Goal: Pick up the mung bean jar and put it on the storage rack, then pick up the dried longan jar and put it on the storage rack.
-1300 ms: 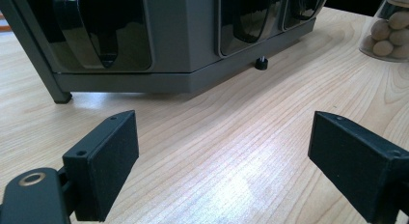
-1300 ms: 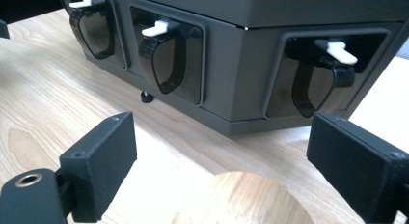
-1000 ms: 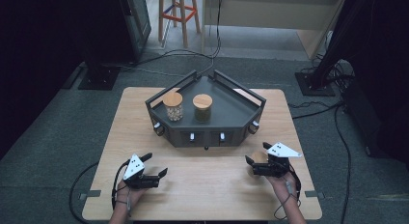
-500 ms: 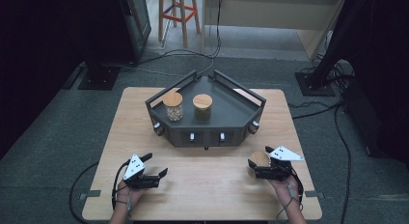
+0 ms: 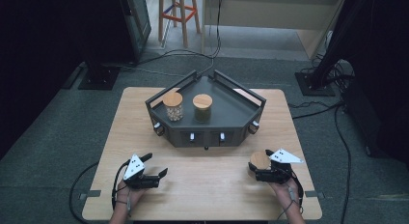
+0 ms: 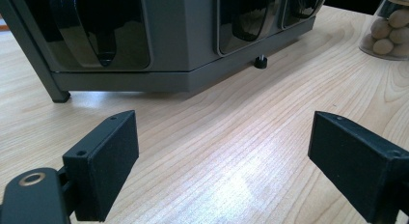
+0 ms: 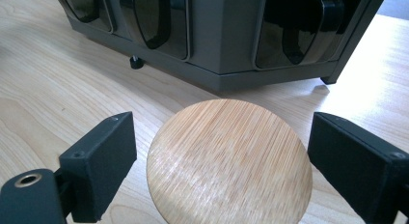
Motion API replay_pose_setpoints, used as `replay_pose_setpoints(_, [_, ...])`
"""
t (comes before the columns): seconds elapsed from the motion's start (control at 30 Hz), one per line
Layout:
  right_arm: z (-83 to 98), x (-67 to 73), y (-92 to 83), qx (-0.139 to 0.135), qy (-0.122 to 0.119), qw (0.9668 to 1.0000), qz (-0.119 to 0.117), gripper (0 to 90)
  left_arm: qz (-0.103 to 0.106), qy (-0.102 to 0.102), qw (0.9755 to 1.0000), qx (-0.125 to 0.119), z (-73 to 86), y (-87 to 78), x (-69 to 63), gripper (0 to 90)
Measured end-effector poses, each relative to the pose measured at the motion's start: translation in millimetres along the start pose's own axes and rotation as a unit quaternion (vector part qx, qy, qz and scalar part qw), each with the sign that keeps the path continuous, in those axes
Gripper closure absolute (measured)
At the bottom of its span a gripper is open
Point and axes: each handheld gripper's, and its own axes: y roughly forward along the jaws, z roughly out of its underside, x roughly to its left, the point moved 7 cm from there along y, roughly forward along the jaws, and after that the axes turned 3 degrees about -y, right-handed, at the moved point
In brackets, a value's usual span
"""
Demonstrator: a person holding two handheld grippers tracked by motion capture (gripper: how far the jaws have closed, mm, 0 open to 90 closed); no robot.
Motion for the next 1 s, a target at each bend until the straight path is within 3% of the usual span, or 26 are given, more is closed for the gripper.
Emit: replay_pose_setpoints(1.0, [7.3, 3.8, 6.7, 0.011, 0.005, 0.9999, 0.002, 9.9, -0.002, -0.001, 1.0000, -0.002, 0.0, -0.6, 0.2, 10.5])
